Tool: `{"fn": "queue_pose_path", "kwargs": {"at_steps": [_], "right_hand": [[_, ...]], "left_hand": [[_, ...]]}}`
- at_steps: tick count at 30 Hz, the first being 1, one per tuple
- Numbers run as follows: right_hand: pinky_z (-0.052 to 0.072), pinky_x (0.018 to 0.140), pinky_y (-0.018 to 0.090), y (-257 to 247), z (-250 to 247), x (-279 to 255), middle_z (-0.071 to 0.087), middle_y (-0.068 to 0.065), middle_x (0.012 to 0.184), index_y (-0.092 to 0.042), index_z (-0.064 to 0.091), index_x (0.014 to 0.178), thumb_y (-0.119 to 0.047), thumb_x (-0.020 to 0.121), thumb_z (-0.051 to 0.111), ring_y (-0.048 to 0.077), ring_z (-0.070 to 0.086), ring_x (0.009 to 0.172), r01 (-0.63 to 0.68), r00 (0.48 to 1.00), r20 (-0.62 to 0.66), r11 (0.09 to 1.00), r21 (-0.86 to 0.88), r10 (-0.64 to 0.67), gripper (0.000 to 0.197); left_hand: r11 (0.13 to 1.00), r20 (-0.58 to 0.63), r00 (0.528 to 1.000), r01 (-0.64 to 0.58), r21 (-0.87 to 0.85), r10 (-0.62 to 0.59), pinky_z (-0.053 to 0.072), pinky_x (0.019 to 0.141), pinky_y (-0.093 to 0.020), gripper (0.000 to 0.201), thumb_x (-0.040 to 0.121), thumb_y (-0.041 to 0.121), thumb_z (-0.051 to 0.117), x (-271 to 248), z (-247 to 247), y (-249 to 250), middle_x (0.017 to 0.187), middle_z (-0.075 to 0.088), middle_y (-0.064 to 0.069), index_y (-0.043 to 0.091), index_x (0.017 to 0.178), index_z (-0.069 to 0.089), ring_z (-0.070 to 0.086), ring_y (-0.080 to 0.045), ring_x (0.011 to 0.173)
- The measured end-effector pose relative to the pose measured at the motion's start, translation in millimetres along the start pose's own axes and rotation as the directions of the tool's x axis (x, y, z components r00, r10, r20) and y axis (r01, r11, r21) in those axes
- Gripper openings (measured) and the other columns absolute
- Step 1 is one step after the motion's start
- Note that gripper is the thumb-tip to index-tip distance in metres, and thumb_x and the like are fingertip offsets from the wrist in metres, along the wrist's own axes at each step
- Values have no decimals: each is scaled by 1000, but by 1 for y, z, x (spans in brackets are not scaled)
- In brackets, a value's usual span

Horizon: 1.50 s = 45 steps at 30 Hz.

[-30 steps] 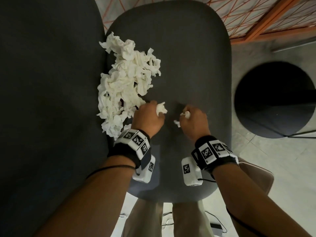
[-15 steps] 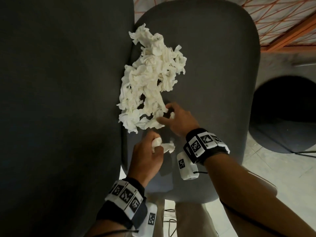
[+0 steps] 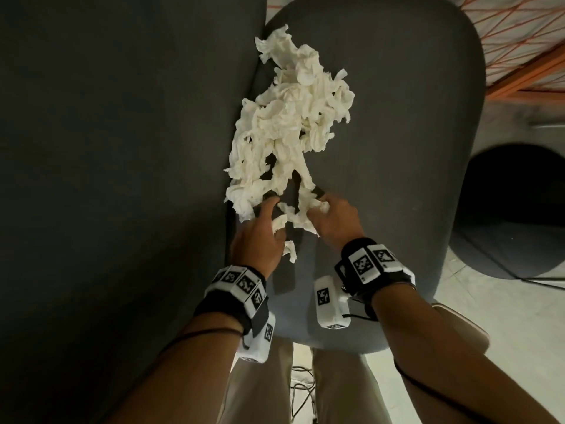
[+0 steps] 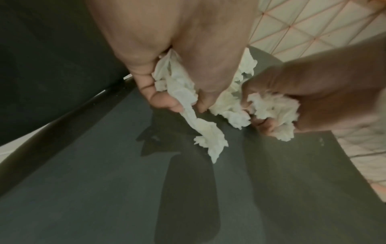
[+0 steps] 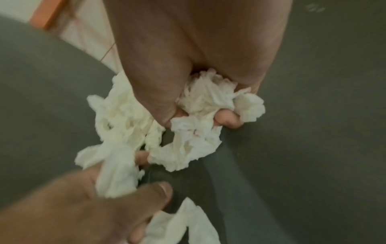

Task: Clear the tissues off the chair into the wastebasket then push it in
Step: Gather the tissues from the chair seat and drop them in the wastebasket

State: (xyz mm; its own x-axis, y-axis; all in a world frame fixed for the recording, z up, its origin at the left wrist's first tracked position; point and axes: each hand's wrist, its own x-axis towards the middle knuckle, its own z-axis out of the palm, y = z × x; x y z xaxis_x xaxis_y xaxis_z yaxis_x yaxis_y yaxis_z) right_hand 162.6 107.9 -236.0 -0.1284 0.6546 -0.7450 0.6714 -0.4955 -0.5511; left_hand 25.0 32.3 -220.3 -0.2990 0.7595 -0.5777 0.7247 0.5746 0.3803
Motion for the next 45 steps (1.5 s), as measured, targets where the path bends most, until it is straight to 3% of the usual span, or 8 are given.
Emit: {"fn": "queue_pose_path", "kwargs": {"at_steps": [6,10,14,21,28,33,38,45], "right_hand": [[43,66,30,22,-13,-13,60,0,84,-20,53,95,-19,86,63,20,58,76,-80,996,-10,968,239,84,13],[52,62,39,35,-13,-18,71,13,93,-34,54,75,-15,74,65,30,65,76,-119,991,-21,932,343,134,22],[55,65,54,45,-13,-22,68,16,72,-33,51,63,3,74,54,39,67,63,-130,987,-19,875,467,157,38],[39,39,24,49,-13,-25,61,4,74,-25,56,80,-11,92,50,14,50,49,-30,965,-214,874,485,152,20],[47,61,20,4,-20,-4,66,-7,90,-28,63,102,-36,84,69,7,61,72,86,976,-218,951,296,-20,20],[54,85,38,-34,-6,24,63,-5,105,-36,61,112,-47,80,69,20,63,97,76,987,-143,996,41,-70,35],[51,85,40,-41,-3,23,65,10,108,-25,63,105,-40,88,50,33,62,98,-12,988,-156,1000,-23,8,26],[56,74,44,-16,-18,-24,71,12,80,-8,68,76,-47,82,52,34,67,79,-23,946,-314,984,177,78,42]], "left_hand": [[997,-3,997,-74,14,74,52,80,-33,25,94,25,61,10,4,2,104,72,-8,19,119,64,67,-27,97],[989,11,989,-147,-23,147,42,70,-23,37,95,22,62,3,3,7,101,69,-3,27,130,52,56,-12,75],[981,74,979,-194,27,191,52,81,-32,59,94,17,62,11,3,15,115,67,-5,37,143,37,65,-24,97],[896,218,894,-425,128,392,54,79,-40,33,89,21,67,28,17,31,115,67,-7,23,122,62,65,-30,103],[948,101,946,-315,44,309,45,71,-28,21,84,27,73,3,15,12,99,57,-5,8,93,69,60,-24,83],[970,40,970,-235,-66,238,38,67,-18,11,79,12,77,-21,10,-16,88,52,6,8,82,68,57,-15,74],[962,45,990,-117,-245,132,48,71,-24,26,78,-4,64,-35,1,-33,82,62,6,19,90,58,62,-15,79],[933,52,999,16,-359,3,54,61,-38,16,82,29,65,-34,-10,-16,66,64,-2,17,74,58,62,-19,63]]}}
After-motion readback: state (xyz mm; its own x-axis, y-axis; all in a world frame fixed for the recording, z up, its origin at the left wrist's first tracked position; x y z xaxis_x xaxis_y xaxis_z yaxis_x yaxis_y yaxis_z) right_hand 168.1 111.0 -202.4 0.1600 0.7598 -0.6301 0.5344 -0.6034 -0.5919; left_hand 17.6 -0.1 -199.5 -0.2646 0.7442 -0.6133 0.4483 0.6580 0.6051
